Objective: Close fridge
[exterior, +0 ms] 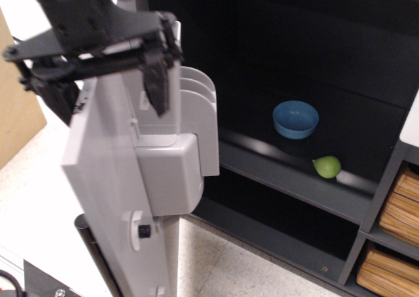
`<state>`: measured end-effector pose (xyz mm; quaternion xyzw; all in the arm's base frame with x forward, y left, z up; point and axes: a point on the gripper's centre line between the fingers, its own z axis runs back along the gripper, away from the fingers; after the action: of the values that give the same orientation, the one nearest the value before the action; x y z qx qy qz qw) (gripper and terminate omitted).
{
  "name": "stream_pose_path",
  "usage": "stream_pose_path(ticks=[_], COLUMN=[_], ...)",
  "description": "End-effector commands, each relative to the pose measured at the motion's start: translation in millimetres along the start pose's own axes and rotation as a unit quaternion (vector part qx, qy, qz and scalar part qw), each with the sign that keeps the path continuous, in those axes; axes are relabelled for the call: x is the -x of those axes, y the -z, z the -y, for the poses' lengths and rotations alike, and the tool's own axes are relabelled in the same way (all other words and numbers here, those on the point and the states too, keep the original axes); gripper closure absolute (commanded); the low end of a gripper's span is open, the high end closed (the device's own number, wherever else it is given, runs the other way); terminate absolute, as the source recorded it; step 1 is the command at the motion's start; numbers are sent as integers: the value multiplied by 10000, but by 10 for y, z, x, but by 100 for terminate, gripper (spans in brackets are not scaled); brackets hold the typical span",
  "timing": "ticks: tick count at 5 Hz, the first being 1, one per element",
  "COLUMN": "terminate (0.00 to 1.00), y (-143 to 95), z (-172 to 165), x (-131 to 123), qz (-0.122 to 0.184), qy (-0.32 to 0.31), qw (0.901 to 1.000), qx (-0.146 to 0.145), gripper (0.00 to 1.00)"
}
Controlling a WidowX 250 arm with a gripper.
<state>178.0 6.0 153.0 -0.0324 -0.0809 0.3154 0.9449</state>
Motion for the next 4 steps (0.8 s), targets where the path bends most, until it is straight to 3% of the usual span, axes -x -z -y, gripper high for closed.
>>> stream_pose_path(ticks=[1, 2, 4], terminate=[0, 0, 0], y=[28, 22, 6], z=[378, 670, 1155], x=[14, -258, -366], qz=[-69, -115, -52], qy=[-92, -107, -350], qw=[9999, 9998, 9993], qx=[35, 73, 135], gripper=[0, 0, 0])
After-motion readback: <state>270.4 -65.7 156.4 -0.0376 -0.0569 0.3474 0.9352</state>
